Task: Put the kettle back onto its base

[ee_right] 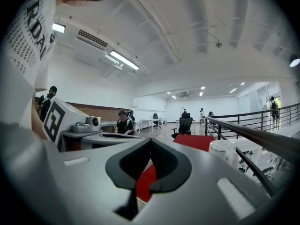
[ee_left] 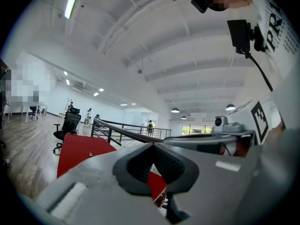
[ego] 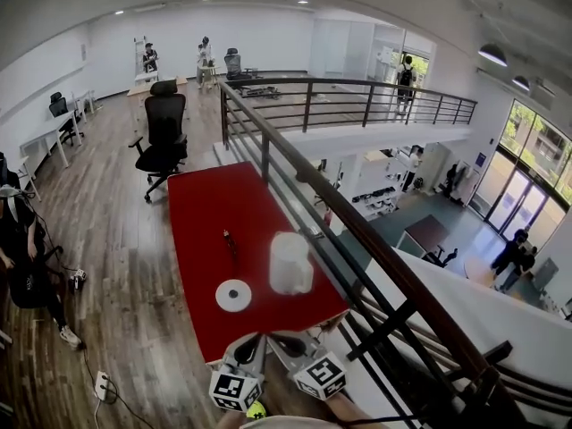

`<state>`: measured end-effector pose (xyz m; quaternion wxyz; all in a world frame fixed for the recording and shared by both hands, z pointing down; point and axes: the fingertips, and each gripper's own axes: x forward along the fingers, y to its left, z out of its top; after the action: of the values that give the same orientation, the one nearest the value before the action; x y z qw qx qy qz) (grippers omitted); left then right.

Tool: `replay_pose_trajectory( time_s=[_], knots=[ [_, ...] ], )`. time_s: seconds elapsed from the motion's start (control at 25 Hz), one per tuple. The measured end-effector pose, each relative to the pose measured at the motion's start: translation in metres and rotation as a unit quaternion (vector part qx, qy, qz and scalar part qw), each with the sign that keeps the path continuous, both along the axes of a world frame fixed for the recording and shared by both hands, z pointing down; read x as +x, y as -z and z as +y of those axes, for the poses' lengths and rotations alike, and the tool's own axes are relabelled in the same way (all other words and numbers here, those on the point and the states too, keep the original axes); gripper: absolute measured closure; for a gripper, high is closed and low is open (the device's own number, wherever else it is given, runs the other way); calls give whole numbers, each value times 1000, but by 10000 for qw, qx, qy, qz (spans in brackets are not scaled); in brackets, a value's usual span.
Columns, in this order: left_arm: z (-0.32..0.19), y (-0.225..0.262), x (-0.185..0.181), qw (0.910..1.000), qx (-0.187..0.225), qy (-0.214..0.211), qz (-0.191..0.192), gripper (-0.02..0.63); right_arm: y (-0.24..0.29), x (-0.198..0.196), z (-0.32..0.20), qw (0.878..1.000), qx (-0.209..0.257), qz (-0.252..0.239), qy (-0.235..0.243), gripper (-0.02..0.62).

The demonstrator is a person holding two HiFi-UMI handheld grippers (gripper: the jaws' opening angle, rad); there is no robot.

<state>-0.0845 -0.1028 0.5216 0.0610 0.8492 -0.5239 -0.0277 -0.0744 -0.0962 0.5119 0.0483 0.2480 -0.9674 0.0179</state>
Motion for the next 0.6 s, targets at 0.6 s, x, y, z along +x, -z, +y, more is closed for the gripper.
replay_pose_trajectory(
  time_s=[0.6],
  knots=[
    [-73,-9,-39,9991,49,-433,-5,615,-11,-40,-75,9987,87,77,-487,592]
  ],
)
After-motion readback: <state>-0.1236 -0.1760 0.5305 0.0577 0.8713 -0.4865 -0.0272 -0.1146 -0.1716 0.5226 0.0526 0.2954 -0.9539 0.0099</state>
